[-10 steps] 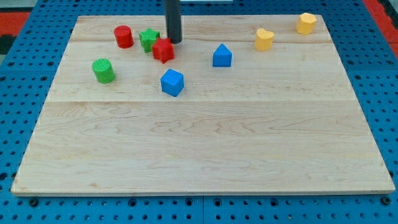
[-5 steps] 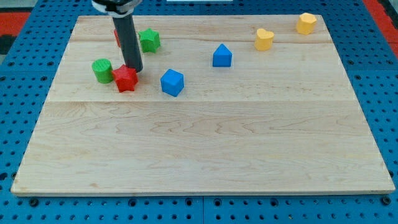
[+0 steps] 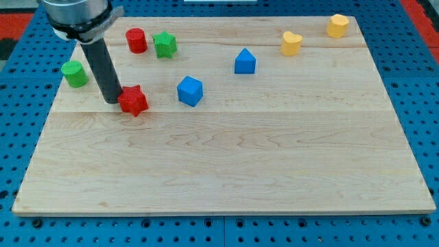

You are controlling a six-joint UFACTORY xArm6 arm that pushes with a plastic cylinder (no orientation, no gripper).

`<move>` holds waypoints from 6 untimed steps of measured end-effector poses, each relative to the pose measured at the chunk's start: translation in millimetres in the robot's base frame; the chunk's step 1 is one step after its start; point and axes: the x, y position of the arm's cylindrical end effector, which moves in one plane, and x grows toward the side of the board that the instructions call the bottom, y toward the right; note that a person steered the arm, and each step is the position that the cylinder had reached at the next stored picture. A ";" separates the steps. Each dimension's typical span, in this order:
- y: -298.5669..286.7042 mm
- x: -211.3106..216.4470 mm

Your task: Keep the red star at the bottom left of the blue cube

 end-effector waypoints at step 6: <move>53.3 2.8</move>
